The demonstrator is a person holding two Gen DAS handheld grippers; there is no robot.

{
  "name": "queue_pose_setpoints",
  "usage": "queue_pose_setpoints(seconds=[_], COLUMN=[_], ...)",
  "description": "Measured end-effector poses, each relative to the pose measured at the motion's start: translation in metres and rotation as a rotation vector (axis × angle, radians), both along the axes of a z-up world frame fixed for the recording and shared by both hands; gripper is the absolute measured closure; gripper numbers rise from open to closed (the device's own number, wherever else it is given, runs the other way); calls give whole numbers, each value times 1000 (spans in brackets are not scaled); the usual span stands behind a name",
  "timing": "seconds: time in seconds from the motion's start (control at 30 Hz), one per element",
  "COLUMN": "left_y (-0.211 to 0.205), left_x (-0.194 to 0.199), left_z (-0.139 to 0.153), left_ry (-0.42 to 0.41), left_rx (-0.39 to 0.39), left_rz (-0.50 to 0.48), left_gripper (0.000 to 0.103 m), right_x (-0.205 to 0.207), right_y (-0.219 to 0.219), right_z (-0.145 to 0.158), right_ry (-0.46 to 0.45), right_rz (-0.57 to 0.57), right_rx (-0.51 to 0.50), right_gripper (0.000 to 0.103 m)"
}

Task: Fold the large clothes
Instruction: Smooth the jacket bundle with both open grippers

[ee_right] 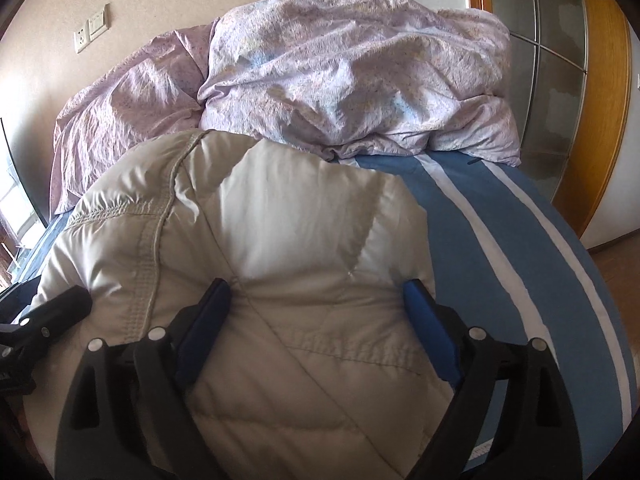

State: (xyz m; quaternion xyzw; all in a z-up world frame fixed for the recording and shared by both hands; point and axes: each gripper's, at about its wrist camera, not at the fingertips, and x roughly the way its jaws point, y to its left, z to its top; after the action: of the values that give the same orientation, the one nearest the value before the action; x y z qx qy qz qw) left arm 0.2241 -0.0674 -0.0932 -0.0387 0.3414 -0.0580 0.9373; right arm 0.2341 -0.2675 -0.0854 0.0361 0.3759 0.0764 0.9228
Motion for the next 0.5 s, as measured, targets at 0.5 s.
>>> queue_pose_setpoints(seconds=[0.5], left_y=[-5], left_x=[-5], left_z=[-16], left_ry=[-39], left_rx=[20], left_rz=[33], left_gripper=[1], right_x=[11], right_y=[-5], right_z=[-29], right_ry=[56], right_rz=[10], right_rx=[53], right_gripper=[2])
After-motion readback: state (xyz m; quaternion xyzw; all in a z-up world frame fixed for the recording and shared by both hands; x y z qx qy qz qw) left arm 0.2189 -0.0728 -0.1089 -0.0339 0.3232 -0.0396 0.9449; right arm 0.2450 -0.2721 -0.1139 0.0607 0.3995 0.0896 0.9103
